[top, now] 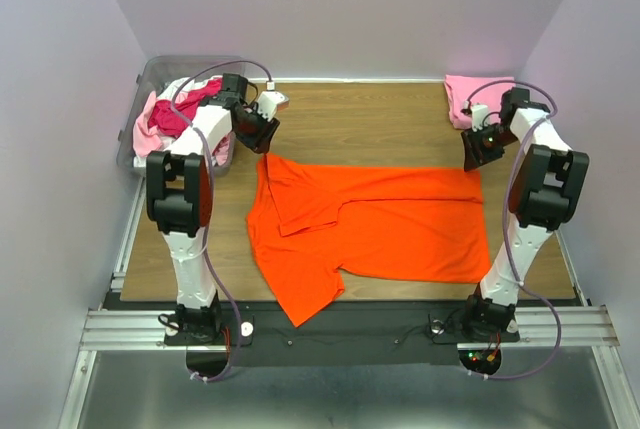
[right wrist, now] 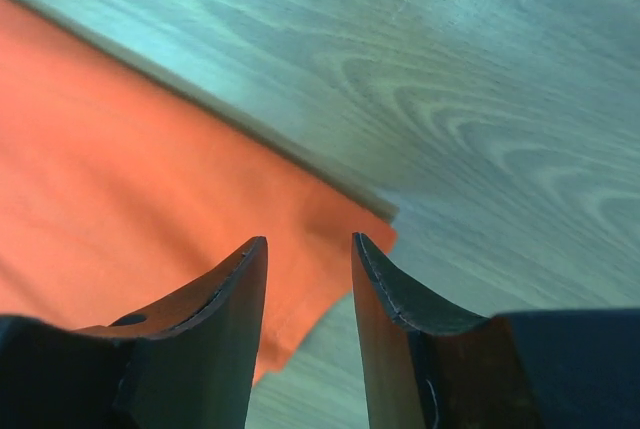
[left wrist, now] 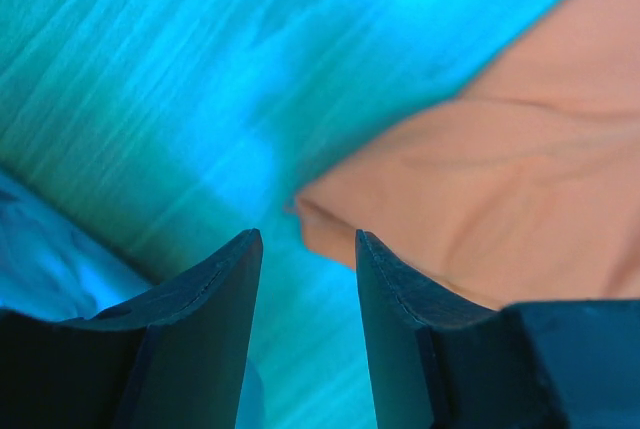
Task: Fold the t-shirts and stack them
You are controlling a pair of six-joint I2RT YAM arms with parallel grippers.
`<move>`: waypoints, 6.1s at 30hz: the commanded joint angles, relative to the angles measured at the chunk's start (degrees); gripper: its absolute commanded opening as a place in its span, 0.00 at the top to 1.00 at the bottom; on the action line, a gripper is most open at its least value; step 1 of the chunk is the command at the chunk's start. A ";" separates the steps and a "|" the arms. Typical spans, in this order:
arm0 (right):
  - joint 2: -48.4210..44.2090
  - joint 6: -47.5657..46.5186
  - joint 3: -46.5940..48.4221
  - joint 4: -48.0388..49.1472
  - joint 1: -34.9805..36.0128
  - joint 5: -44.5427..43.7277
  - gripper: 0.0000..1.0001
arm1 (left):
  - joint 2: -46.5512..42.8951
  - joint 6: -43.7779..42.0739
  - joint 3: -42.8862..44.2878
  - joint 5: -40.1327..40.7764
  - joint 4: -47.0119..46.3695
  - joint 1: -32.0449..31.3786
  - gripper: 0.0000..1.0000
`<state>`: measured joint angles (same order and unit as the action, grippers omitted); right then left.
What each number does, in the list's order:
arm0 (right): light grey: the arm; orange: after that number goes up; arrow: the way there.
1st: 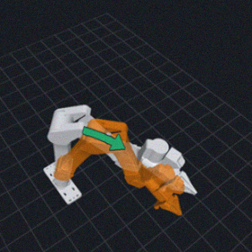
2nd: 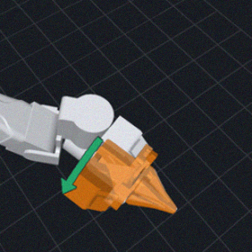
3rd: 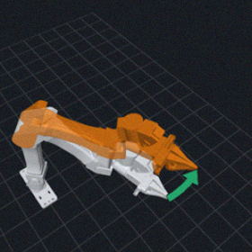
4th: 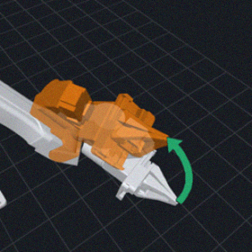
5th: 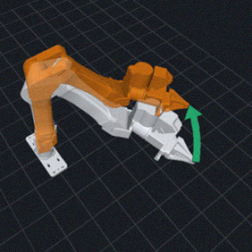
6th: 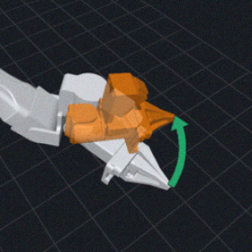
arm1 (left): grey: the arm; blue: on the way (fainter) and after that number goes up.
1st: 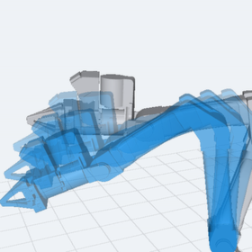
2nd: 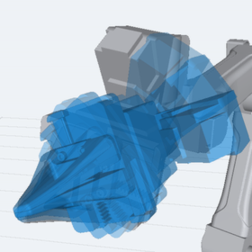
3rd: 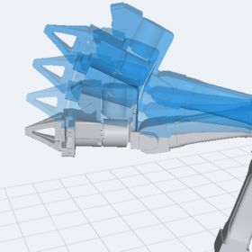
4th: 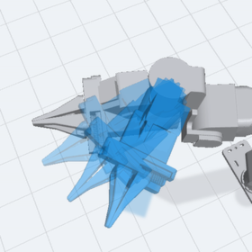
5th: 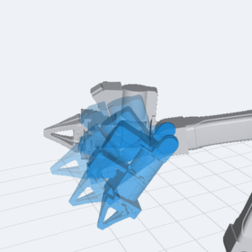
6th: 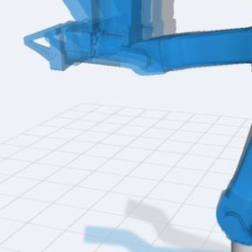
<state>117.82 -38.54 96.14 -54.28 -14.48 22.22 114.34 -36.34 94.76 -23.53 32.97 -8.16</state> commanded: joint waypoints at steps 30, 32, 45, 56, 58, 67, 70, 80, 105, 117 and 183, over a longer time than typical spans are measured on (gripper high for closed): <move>3.03 -0.83 -1.83 4.80 0.86 -3.14 0.57 | 8.17 -8.31 7.45 -1.52 6.59 0.61 0.45; 3.29 -0.92 -1.83 4.80 0.86 -3.32 0.58 | 8.96 -7.87 7.98 0.22 5.97 0.08 0.45; 3.38 -0.13 -2.80 7.17 0.86 -9.03 0.99 | 10.90 -6.47 10.35 1.47 4.29 -0.71 0.88; 4.61 3.03 -0.52 11.04 0.77 -14.13 0.99 | 14.24 1.52 13.96 11.65 -1.06 0.43 1.00; 5.22 3.30 0.19 11.13 0.86 -14.48 0.99 | 14.85 3.81 15.27 12.89 -2.12 0.52 1.00; 6.99 6.20 4.32 12.53 1.38 -13.87 0.97 | 15.74 6.55 18.97 10.71 -2.04 0.43 0.89; 5.67 7.60 5.29 12.27 2.17 -11.32 0.75 | 13.98 7.33 19.49 9.47 -2.30 0.43 0.72; -2.32 11.12 4.50 11.57 2.35 -8.94 0.49 | 9.93 15.67 20.55 6.31 -2.12 0.52 0.48; 5.14 15.52 2.74 12.00 2.35 -10.44 0.68 | 13.97 34.05 16.16 5.69 -0.63 -0.10 0.50; 7.77 15.17 3.09 13.15 2.35 -13.43 0.69 | 16.70 34.93 18.09 4.37 -0.54 -0.45 0.55; -16.14 11.65 -28.72 11.11 6.57 -11.30 0.58 | -15.55 4.87 -24.53 -0.92 -5.28 -2.73 0.63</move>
<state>99.77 -24.69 68.95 -45.28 -7.64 15.62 101.54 -27.90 73.14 -25.02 26.85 -9.37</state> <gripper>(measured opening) 0.428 0.383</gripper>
